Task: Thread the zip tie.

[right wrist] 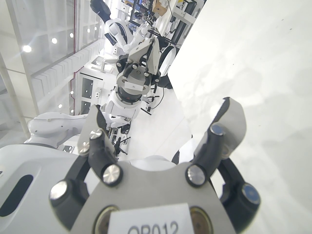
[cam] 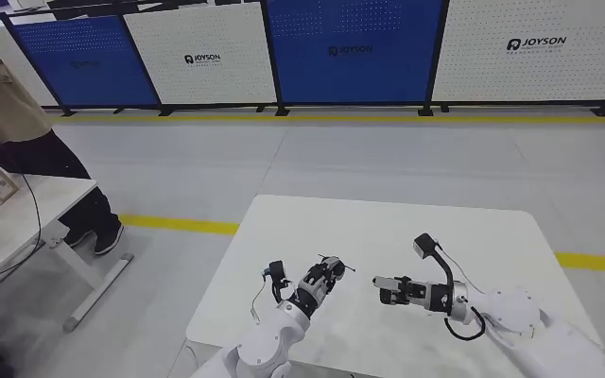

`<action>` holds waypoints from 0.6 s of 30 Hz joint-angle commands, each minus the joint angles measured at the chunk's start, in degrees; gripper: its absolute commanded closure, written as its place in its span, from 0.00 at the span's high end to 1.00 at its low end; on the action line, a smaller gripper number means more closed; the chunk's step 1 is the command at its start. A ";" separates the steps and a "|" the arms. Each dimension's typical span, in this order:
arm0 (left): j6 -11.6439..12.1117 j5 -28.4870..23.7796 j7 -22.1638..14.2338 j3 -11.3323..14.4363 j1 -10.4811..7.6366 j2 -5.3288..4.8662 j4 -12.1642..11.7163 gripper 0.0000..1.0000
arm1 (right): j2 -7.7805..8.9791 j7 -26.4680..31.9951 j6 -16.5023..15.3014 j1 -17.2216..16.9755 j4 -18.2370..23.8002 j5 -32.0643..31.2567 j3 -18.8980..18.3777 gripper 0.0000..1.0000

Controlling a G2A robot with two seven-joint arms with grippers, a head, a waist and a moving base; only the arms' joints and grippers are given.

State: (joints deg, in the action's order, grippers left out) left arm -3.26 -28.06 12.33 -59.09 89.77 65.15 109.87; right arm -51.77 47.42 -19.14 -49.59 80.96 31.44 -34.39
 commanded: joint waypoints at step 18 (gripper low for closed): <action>0.66 4.47 3.31 2.12 -0.25 1.02 -0.61 0.00 | -2.97 -1.98 1.09 1.56 -1.06 0.57 0.38 1.00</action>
State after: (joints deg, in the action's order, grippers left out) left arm -2.58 -23.59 15.65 -56.96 89.51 66.17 109.26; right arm -54.74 45.44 -18.06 -48.03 79.89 32.01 -34.01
